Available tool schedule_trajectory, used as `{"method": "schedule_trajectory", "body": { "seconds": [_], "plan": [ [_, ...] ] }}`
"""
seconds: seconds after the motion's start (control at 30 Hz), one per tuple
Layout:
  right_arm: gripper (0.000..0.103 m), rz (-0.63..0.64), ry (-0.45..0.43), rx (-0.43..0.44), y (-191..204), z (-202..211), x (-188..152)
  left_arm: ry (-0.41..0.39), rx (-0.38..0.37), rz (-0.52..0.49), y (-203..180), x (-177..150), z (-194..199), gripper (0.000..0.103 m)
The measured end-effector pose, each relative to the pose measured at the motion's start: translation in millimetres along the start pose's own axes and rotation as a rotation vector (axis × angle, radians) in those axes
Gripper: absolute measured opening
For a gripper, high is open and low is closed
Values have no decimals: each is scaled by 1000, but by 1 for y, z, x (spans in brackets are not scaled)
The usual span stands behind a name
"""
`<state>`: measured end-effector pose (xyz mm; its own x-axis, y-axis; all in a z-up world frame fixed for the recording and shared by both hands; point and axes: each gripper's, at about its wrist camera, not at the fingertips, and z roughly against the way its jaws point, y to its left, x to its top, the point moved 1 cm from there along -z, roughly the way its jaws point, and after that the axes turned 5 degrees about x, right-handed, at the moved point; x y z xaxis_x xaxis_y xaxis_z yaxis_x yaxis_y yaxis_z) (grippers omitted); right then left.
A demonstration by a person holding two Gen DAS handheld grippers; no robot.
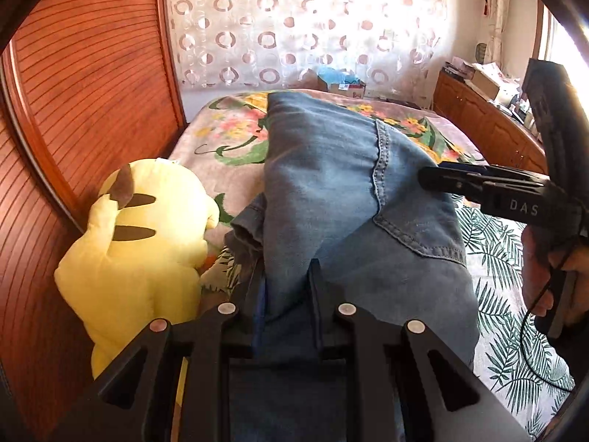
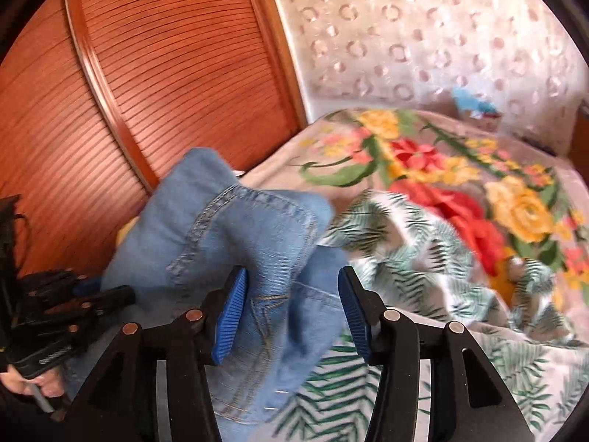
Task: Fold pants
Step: 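Grasp the folded jeans bundle with the left gripper and lift it, then place the folded jeans beside the yellow plush toy and open the left gripper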
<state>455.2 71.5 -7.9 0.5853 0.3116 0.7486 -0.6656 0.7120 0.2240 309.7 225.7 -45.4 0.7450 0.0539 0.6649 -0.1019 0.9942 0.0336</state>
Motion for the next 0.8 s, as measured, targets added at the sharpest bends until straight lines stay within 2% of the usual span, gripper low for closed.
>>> {"method": "schedule_trajectory", "body": {
  "seconds": [0.1,0.23,0.3,0.33,0.4,0.47,0.6,0.67,0.8],
  "plan": [
    [53,50,-21,-37,27,17,-2,-17,18,14,6,0,2,24],
    [53,60,-37,-14,41,37,-17,-62,19,30,10,-9,23,50],
    [53,55,-59,-8,41,54,-23,-93,20,29,9,-14,34,53],
    [53,53,-70,-3,42,65,-28,-98,24,28,8,-15,36,66],
    [53,51,-91,-4,40,93,-41,-128,8,26,2,-19,47,83],
    [53,49,-107,-6,36,116,-55,-146,-11,23,-6,-22,56,83],
    [53,57,-144,-20,44,167,-81,-203,-22,14,-27,-26,80,91],
    [53,67,-165,-27,49,197,-96,-233,-36,13,-39,-28,93,101],
    [53,74,-207,-48,57,245,-119,-293,-32,-19,-64,-31,121,103]
  ]
}}
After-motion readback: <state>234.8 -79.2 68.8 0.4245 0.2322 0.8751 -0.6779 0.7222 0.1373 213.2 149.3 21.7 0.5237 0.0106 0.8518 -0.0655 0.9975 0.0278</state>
